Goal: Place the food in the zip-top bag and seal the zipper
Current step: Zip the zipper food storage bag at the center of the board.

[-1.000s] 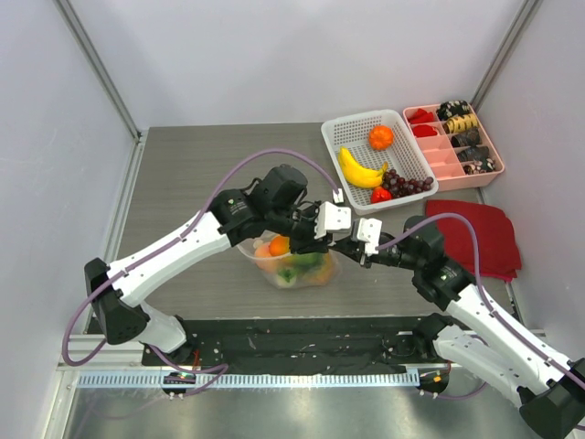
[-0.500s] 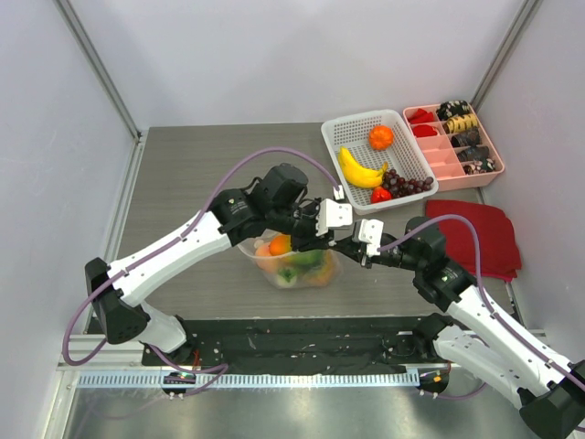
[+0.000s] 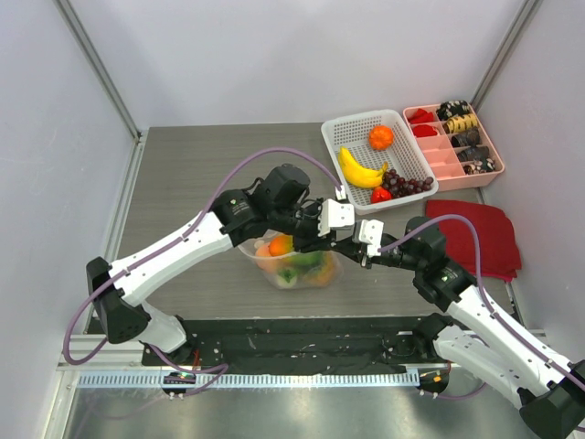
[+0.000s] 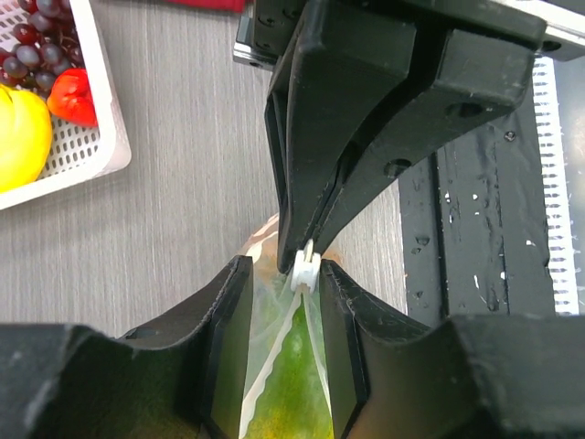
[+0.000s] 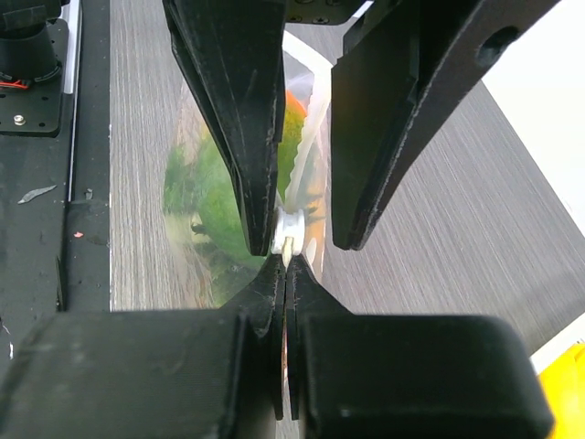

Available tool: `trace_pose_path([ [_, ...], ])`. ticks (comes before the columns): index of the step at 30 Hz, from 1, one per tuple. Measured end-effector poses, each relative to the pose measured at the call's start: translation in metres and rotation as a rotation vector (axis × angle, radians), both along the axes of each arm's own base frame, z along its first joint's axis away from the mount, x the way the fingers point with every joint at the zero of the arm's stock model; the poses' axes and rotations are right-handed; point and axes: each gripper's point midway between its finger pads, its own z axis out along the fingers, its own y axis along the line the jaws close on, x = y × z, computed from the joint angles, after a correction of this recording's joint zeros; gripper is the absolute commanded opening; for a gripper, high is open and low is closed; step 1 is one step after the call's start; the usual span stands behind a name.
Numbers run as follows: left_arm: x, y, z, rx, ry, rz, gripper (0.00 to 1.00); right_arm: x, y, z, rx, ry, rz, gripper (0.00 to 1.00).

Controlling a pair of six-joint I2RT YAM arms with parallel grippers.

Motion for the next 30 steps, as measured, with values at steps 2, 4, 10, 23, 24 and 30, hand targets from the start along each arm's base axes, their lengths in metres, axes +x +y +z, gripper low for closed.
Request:
trace_pose_path([
  [2,0.0,-0.001,0.001,-0.004,-0.003,0.0,0.32,0.0,0.0,0.0,0.0,0.0,0.0,0.01],
  [4,0.001,-0.002,0.001,-0.006,-0.005,-0.001,0.21,0.0,0.0,0.0,0.0,-0.001,0.0,0.01],
  [10,-0.001,-0.001,0.0,-0.002,-0.009,-0.013,0.06,0.001,-0.001,0.0,-0.002,-0.003,-0.005,0.01],
  [23,0.007,0.029,-0.016,0.057,-0.013,0.029,0.07,0.001,-0.006,-0.006,-0.006,-0.018,-0.039,0.01],
  [24,0.009,0.034,-0.017,0.061,-0.011,0.039,0.06,0.002,-0.007,-0.006,-0.007,-0.021,-0.043,0.01],
  [30,0.009,0.053,-0.019,0.08,-0.008,0.071,0.06,0.002,-0.01,-0.005,-0.004,-0.05,-0.057,0.01],
])
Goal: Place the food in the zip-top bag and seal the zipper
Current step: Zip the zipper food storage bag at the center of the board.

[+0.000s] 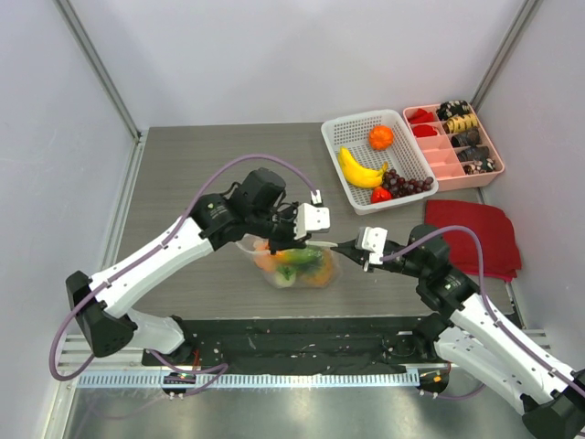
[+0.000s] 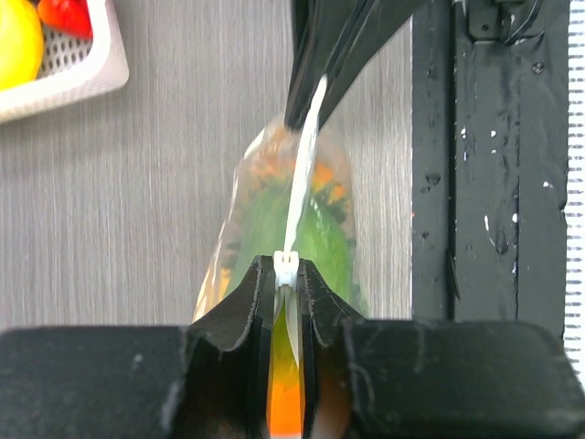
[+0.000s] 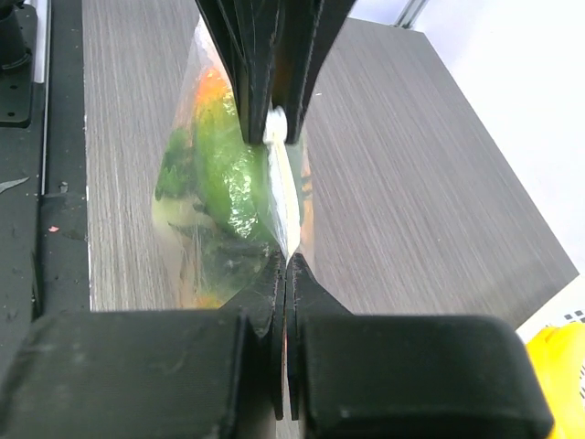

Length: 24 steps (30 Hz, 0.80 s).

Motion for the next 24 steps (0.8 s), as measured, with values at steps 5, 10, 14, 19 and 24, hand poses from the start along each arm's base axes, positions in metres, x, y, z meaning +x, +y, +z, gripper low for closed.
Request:
trace_pose_path([
  [5,0.005,0.018,-0.003,0.013,-0.001,0.043,0.07,0.001,-0.002,0.001,0.003,-0.008,-0.014,0.01],
  [10,0.008,0.036,-0.006,0.033,-0.005,0.069,0.05,0.003,-0.003,0.001,0.002,-0.007,-0.024,0.01],
  [14,0.01,0.048,-0.008,0.044,-0.005,0.09,0.03,0.005,-0.005,-0.001,0.001,-0.007,-0.035,0.01],
  [19,0.013,0.06,-0.01,0.052,-0.008,0.108,0.04,0.005,-0.007,-0.001,0.004,-0.012,-0.043,0.01],
  [24,0.012,0.074,-0.014,0.061,-0.018,0.124,0.05,0.004,-0.008,-0.003,-0.001,-0.008,-0.046,0.01],
])
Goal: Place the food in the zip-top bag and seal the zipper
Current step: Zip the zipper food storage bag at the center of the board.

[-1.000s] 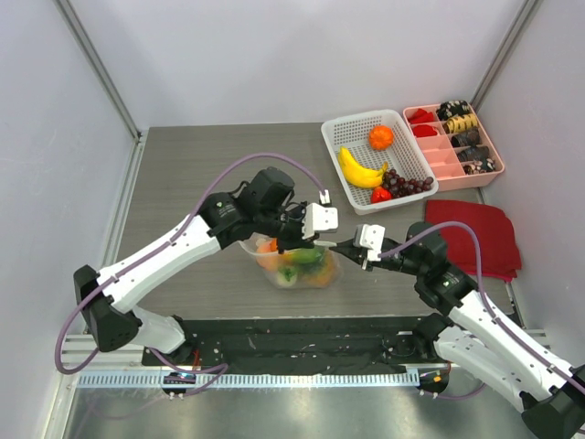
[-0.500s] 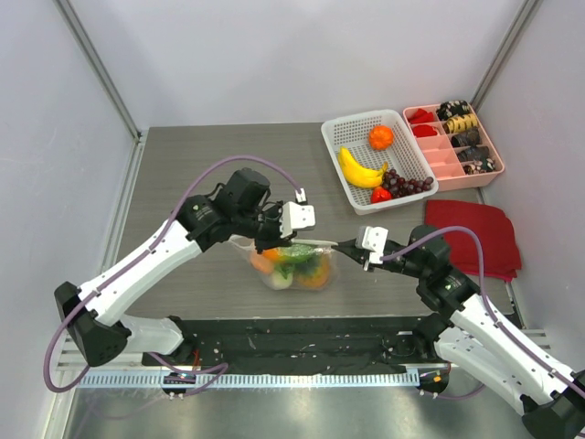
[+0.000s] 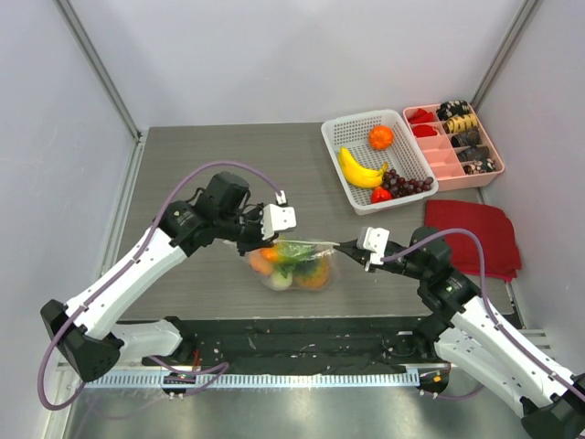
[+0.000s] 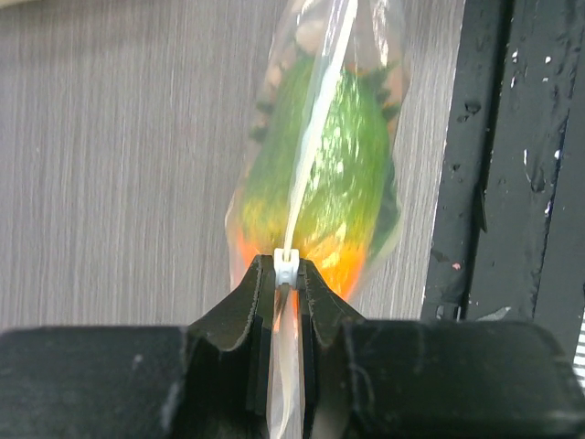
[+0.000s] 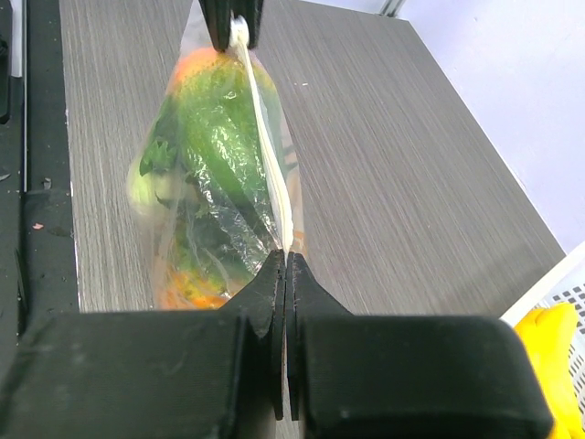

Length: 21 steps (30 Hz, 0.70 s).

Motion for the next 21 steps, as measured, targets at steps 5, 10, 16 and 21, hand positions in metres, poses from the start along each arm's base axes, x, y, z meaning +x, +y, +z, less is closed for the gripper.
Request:
trace_pose_path([
  [5,0.0,0.02,-0.006,0.033,-0.002,0.048,0.05,0.002,-0.004,-0.003,-0.008,0.003,-0.018,0.01],
  [10,0.001,0.043,-0.012,0.084,-0.012,0.101,0.06,0.004,-0.008,-0.004,-0.02,-0.001,-0.042,0.01],
  [16,0.002,0.064,-0.016,0.124,-0.024,0.145,0.06,0.005,-0.011,-0.007,-0.032,-0.003,-0.054,0.01],
  [21,0.006,0.084,-0.021,0.162,-0.039,0.192,0.09,0.005,-0.013,-0.008,-0.041,-0.007,-0.058,0.01],
])
